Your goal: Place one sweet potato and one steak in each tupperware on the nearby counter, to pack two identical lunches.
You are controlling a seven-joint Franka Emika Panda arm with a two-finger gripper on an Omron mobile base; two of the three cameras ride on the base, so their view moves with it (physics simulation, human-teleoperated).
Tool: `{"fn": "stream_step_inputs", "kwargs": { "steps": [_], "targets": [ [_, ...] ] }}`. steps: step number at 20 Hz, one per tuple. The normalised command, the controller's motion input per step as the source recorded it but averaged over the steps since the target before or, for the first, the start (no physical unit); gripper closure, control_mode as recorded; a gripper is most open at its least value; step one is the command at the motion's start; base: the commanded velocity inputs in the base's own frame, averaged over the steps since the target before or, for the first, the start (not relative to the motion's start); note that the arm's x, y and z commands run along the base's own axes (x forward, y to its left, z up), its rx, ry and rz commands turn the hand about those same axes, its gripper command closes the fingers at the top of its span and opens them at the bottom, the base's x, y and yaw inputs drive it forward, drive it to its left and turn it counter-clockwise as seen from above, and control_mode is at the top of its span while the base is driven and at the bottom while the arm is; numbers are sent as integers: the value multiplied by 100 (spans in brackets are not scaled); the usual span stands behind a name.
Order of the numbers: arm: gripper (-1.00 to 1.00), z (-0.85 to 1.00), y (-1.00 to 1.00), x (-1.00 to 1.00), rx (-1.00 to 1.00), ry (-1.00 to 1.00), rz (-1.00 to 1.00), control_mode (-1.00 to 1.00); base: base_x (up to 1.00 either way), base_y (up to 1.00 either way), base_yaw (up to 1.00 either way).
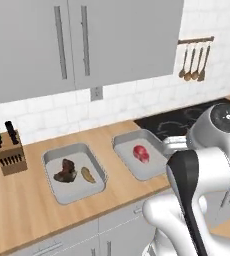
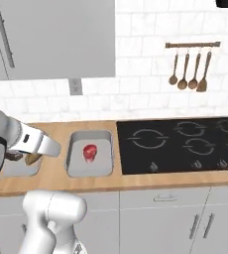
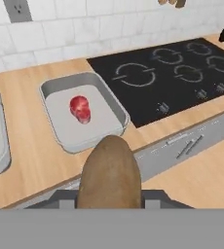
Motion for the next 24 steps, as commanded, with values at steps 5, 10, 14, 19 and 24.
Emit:
{"fn": "stream_step_inputs", "kwargs": {
  "steps": [5, 10, 14, 19, 24],
  "targets": [
    [100, 0, 0, 0, 0, 0, 0, 100, 93, -5, 65],
    [100, -45, -37, 19, 1, 9, 8, -100, 10, -2, 8],
    [100, -68, -36, 66, 0, 8, 0, -100, 0, 0, 0],
    [100, -63, -27, 95, 0, 15, 0, -100, 0, 0, 0],
    [100, -54, -39, 80, 0, 13, 0, -100, 0, 0, 0]
  ]
}}
